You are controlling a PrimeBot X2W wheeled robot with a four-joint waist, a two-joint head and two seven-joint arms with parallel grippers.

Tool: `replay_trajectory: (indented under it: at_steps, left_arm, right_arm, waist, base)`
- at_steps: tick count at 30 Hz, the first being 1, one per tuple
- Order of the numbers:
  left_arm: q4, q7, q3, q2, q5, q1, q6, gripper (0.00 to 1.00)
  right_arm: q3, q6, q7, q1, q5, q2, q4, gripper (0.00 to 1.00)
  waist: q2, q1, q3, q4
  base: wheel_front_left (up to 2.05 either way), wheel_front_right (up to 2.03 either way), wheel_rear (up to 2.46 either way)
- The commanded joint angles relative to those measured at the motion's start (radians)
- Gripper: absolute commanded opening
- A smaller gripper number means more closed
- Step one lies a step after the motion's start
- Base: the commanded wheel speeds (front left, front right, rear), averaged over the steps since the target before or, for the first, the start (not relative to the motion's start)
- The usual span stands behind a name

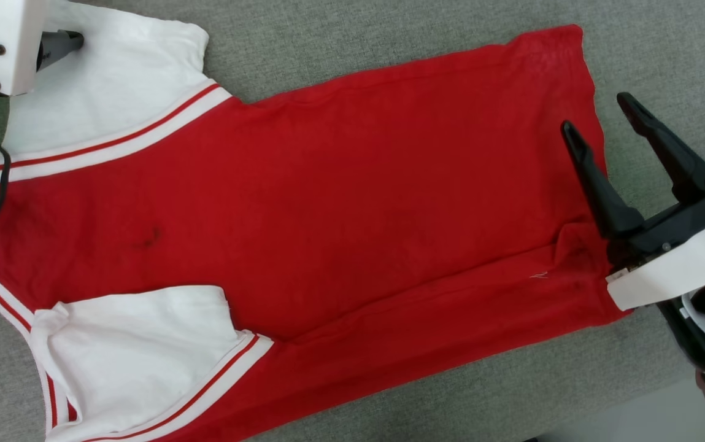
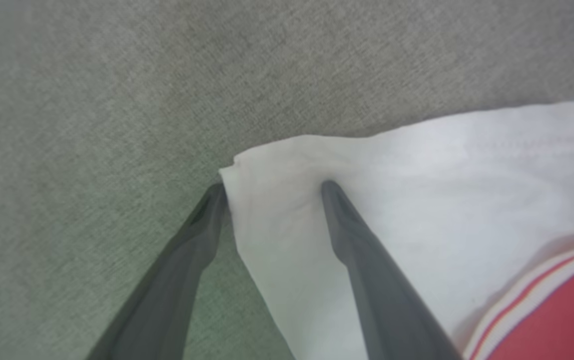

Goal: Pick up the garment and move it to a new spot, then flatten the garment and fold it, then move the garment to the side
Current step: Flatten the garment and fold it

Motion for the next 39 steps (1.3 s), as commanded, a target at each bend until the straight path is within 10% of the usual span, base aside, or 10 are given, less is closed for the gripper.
replay_trajectory:
  at_steps: [1, 3, 4, 5, 13, 24, 30, 39]
  left_arm:
    - [0.026, 0.017, -0.039, -0.005, 0.008, 0.048, -0.004, 1.0]
    - [0.029, 0.023, -0.052, -0.005, 0.013, 0.06, -0.013, 0.96]
    - [0.029, 0.02, -0.054, -0.007, 0.012, 0.065, -0.015, 0.34]
    - [0.026, 0.014, -0.055, -0.009, 0.013, 0.065, -0.02, 0.0]
    - [-0.019, -0.067, -0.043, -0.037, 0.015, 0.038, -0.06, 0.0]
    - [-0.113, -0.141, -0.085, -0.091, 0.026, 0.027, -0.088, 0.0]
    - [-0.155, -0.173, -0.1, -0.117, 0.025, -0.002, -0.092, 0.0]
    - [-0.18, -0.189, -0.122, -0.124, 0.025, -0.045, -0.093, 0.0]
  right_arm:
    - [0.001, -0.001, -0.004, -0.023, 0.006, -0.007, 0.006, 1.0]
    - [0.0, -0.001, -0.003, -0.035, 0.009, -0.017, 0.014, 1.0]
    - [-0.004, -0.001, -0.004, -0.044, 0.014, -0.026, 0.02, 1.0]
    - [-0.004, -0.001, 0.001, -0.052, 0.015, -0.033, 0.022, 1.0]
    - [0.006, -0.001, 0.152, -0.204, 0.021, -0.174, 0.013, 1.0]
    - [0.287, -0.001, 0.759, -0.522, 0.34, -0.409, 0.148, 1.0]
    - [0.38, -0.001, 0.935, -0.637, 0.412, -0.409, 0.276, 1.0]
    - [0.479, -0.001, 0.909, -0.643, 0.39, -0.346, 0.434, 1.0]
  waist:
    - [0.0, 0.0, 0.01, -0.007]
    - [0.0, 0.0, 0.007, -0.004]
    - [0.0, 0.0, 0.003, -0.001]
    - [0.0, 0.0, -0.002, 0.002]
    - [0.0, 0.0, -0.075, 0.051]
    - [0.0, 0.0, -0.105, 0.146]
    - [0.0, 0.0, -0.074, 0.19]
    - [0.0, 0.0, -0.022, 0.228]
  base:
    - [0.0, 0.0, 0.0]
    - [0.0, 0.0, 0.0]
    - [0.0, 0.0, 0.0]
    - [0.0, 0.0, 0.0]
    - [0.0, 0.0, 0.0]
    - [0.0, 0.0, 0.0]
    - [0.0, 0.0, 0.0]
    - [0.0, 0.0, 0.0]
